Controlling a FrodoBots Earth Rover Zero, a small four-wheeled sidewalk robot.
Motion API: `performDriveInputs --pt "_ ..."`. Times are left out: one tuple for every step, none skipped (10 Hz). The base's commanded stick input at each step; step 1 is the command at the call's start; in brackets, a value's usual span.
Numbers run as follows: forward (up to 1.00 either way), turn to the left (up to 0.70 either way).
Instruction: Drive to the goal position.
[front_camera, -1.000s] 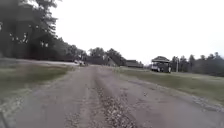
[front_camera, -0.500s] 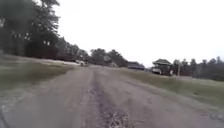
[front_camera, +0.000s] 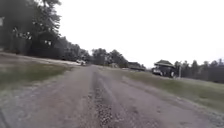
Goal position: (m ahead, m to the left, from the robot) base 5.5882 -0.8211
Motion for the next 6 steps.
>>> performDriveInputs --pt "0.7 0.0" --pt "0.7 0.0" --pt "0.7 0.0" --pt "0.7 0.0" --pt "0.7 0.0" --pt "0.7 0.0"
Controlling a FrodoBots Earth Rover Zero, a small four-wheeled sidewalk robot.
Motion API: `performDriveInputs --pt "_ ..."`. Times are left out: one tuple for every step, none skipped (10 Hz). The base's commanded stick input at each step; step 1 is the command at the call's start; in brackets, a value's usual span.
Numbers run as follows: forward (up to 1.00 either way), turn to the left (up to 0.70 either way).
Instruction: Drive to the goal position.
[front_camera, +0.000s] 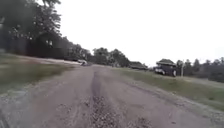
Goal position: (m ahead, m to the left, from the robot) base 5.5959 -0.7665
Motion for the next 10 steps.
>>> performDriveInputs --pt "0.7 0.0" --pt "0.7 0.0" --pt "0.7 0.0" --pt "0.7 0.0" --pt "0.7 0.0" --pt "0.7 0.0" --pt "0.7 0.0" --pt "0.7 0.0" --pt "0.7 0.0" --pt "0.7 0.0"
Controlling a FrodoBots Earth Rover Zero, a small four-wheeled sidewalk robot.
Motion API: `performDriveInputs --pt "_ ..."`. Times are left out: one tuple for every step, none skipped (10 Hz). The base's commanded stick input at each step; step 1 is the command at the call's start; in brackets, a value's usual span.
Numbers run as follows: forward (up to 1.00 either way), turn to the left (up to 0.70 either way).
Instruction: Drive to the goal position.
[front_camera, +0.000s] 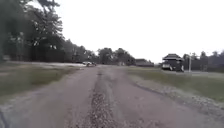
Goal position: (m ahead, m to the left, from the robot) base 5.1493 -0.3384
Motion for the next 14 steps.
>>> performDriveInputs --pt "0.7 0.0" --pt "0.7 0.0" --pt "0.7 0.0" --pt "0.7 0.0" --pt "0.7 0.0" --pt "0.7 0.0" --pt "0.7 0.0" --pt "0.7 0.0" --pt "0.7 0.0" --pt "0.7 0.0" --pt "0.7 0.0" --pt "0.7 0.0" --pt "0.7 0.0" --pt "0.7 0.0"
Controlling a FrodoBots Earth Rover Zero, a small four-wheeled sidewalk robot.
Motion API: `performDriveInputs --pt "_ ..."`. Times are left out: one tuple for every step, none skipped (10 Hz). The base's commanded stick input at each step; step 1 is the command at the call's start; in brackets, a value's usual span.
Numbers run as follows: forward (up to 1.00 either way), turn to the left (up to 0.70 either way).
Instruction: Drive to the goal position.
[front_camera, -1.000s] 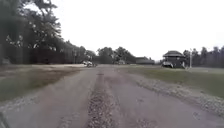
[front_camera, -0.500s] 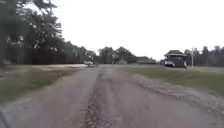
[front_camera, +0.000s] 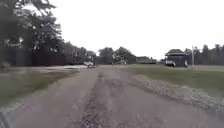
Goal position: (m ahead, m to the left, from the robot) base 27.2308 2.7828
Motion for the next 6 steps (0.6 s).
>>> performDriveInputs --pt "0.7 0.0" --pt "0.7 -0.17" --pt "0.7 -0.35" --pt "0.7 -0.35" --pt "0.7 -0.35" --pt "0.7 -0.35"
